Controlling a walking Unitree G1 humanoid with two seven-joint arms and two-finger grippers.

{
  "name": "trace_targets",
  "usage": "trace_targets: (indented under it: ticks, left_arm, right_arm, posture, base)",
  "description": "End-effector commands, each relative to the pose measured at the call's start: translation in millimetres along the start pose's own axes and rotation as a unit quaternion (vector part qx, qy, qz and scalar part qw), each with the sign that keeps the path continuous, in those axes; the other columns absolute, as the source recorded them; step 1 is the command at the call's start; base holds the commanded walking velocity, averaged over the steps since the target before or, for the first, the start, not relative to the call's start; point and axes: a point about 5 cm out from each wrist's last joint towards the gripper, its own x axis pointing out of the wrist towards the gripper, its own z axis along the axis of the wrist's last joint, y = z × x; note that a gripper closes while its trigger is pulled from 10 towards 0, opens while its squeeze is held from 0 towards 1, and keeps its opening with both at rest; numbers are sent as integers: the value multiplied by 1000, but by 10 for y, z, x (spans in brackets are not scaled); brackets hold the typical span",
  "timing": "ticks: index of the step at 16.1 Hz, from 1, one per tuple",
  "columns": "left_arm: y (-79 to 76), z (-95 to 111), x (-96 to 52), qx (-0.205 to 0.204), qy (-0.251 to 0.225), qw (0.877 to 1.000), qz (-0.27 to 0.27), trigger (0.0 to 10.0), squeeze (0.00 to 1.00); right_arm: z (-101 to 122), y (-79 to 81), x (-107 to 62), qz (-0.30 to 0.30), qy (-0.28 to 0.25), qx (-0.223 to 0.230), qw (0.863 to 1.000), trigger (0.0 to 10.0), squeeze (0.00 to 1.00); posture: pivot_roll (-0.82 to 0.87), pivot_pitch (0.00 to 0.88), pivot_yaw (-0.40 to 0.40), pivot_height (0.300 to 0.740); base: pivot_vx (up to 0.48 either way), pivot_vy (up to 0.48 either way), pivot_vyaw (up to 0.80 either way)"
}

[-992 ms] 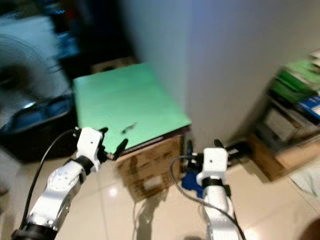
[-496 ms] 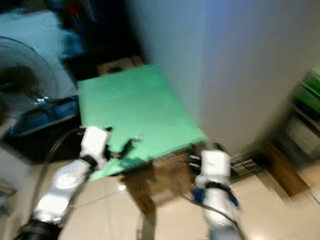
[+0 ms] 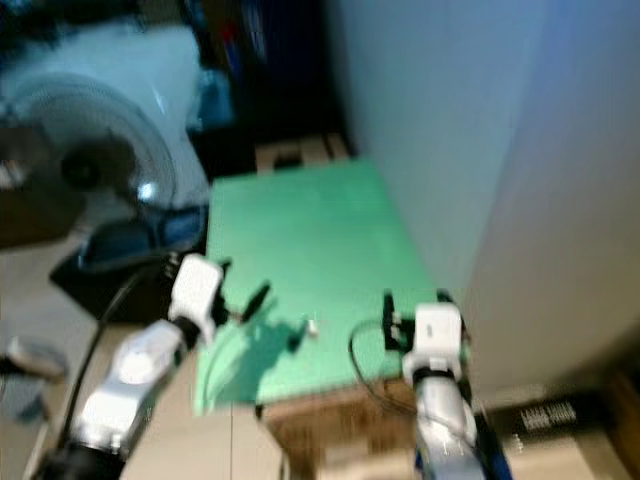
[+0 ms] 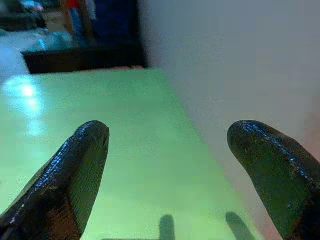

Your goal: Hang keys on a hook

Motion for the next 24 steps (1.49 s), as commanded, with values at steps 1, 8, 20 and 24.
trace_targets:
  ticks: [1, 8, 20, 24]
  left_arm:
    - [81, -22, -41, 7, 7, 1000, 14, 10000, 0]
    - [275, 25, -194, 39, 19, 999, 13, 10000, 0]
    - [600, 164, -924, 91, 82, 992, 21, 10000, 0]
    - [609, 177, -1158, 91, 113, 989, 5, 10000, 0]
  right_arm:
    - [29, 102, 9, 13, -5, 7, 1000, 10000, 0]
    - [504, 61, 480, -12, -49, 51, 997, 10000, 0]
    - [229, 802, 727, 86, 46, 134, 986, 10000, 0]
    - [53, 877, 653, 62, 81, 123, 987, 10000, 0]
  posture:
    - [-112, 0, 141, 740]
    - [-83, 0, 221, 740]
    - [120, 86, 298, 740]
    - [136, 129, 337, 740]
  base:
    - [322, 0, 0]
    - [0, 0, 0]
    - [0, 0, 0]
    - [0, 0, 0]
